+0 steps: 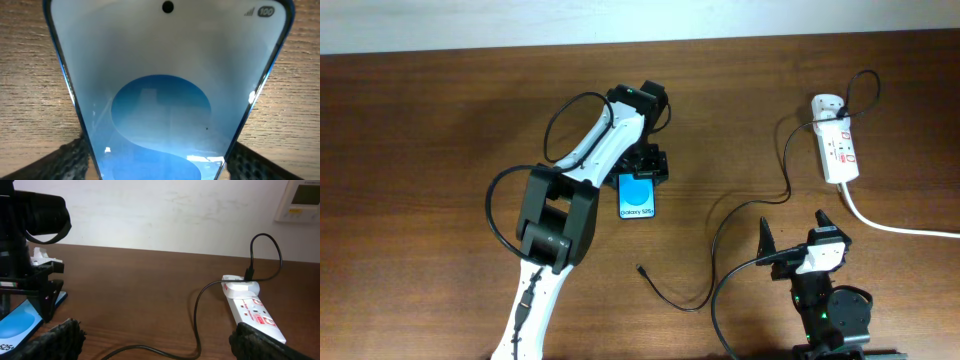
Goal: Plug charger to phone and switch on socket
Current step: 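Close the left gripper on the phone's top edge, then lift the phone upright with the left gripper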
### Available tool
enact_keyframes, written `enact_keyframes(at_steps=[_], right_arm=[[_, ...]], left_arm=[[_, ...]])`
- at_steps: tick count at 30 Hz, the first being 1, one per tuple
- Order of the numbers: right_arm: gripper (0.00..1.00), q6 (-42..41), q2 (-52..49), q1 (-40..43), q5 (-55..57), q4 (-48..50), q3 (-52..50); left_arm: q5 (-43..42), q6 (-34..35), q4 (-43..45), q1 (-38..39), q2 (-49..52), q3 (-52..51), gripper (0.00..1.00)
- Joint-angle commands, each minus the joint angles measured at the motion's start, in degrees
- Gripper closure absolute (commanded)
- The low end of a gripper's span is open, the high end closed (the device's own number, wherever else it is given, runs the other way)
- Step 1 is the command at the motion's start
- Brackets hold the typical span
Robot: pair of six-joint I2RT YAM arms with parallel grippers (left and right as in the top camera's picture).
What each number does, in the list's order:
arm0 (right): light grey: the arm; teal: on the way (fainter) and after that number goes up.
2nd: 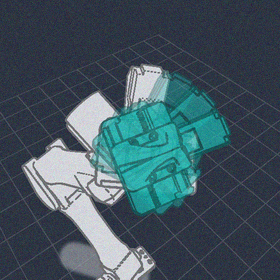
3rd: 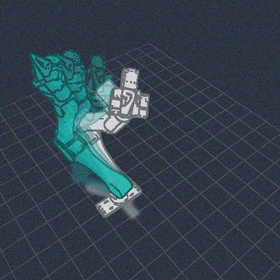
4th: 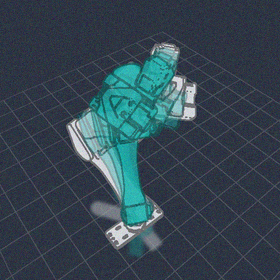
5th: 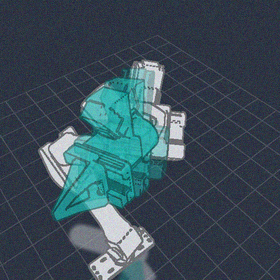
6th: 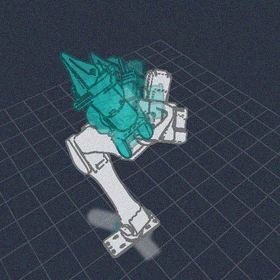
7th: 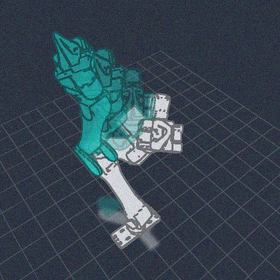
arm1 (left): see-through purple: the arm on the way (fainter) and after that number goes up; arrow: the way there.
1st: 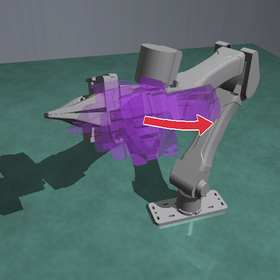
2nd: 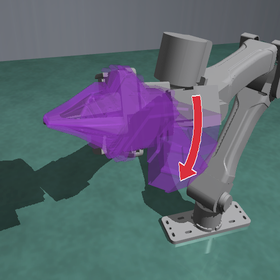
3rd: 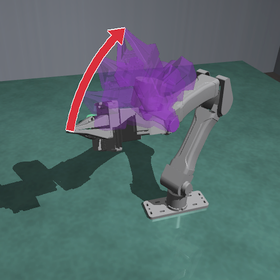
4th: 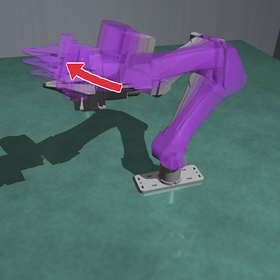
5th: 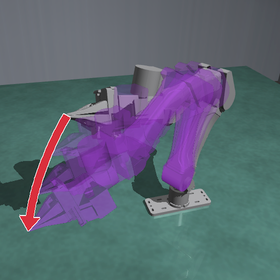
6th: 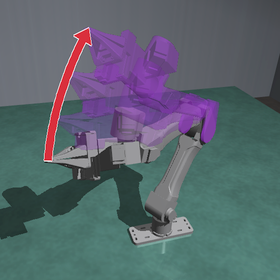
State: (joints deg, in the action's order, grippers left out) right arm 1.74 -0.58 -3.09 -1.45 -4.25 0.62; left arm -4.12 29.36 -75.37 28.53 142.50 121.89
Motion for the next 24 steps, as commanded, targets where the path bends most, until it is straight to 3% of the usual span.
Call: enact_keyframes(at_steps=[1, 4, 5, 9, 21, 24], right_arm=[[0.02, -0.3, 0.4, 0.1, 0.2, -0.3, -0.3], [0.02, -0.3, 0.4, 0.1, 0.2, -0.3, -0.3], [0.02, -0.3, 0.4, 0.1, 0.2, -0.3, -0.3], [0.01, -0.3, 0.4, 0.1, 0.2, -0.3, -0.3], [0.02, -0.3, 0.4, 0.1, 0.2, -0.3, -0.3], [0.02, -0.3, 0.4, 0.1, 0.2, -0.3, -0.3]], left_arm=[[-1.1, -0.8, 1.0, 0.2, 1.9, -2.5, 0.15], [-1.0, -0.8, 1.2, 0.2, 1.9, -2.5, 0.17], [-0.9, -0.8, 1.2, 0.2, 1.9, -2.5, 0.23], [-0.6, -0.8, 1.4, 0.2, 1.9, -2.5, 0.27], [-0.7, -2.1, -6.6, -2.4, 1.8, 9.1, 0.25], [-5.5, -4.6, -9.3, -3.3, 1.8, 11.7, 0.24]])
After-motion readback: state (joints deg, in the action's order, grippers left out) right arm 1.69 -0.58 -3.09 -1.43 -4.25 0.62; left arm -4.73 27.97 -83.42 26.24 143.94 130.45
